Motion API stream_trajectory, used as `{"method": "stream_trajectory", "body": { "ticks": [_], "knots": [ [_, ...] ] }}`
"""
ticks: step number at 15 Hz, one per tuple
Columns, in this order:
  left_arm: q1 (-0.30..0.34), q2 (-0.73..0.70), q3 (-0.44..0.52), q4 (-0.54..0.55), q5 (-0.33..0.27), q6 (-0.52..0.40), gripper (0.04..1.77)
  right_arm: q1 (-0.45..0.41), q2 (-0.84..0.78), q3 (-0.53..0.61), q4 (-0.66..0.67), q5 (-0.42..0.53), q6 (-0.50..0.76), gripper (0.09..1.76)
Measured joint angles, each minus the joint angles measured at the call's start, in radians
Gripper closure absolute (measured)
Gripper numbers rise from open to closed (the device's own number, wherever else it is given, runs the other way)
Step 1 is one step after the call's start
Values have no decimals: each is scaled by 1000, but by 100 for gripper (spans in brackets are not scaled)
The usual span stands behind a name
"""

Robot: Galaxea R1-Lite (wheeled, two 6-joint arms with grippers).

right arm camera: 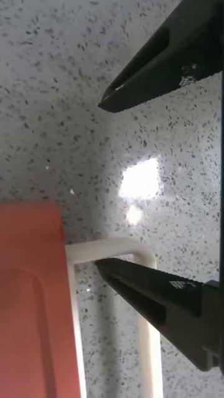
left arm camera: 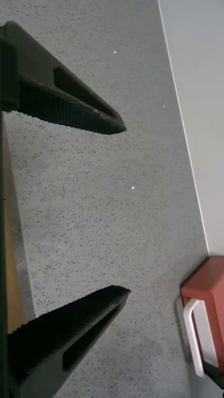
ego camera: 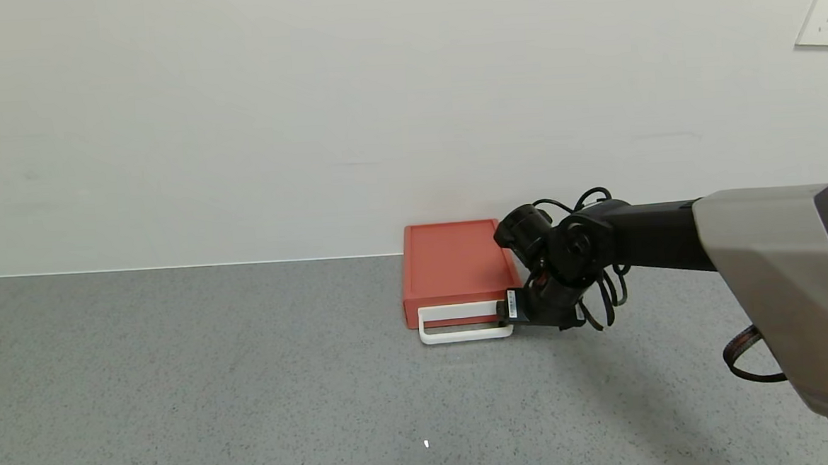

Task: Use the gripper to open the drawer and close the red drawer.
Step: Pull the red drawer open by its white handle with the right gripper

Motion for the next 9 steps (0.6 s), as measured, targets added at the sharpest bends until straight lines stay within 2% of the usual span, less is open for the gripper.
{"method": "stream_trajectory", "body": {
  "ticks": [9],
  "knots": [
    [0,0,0,0,0,0,6,3,-3,0,64,3,-29,14]
  ]
}}
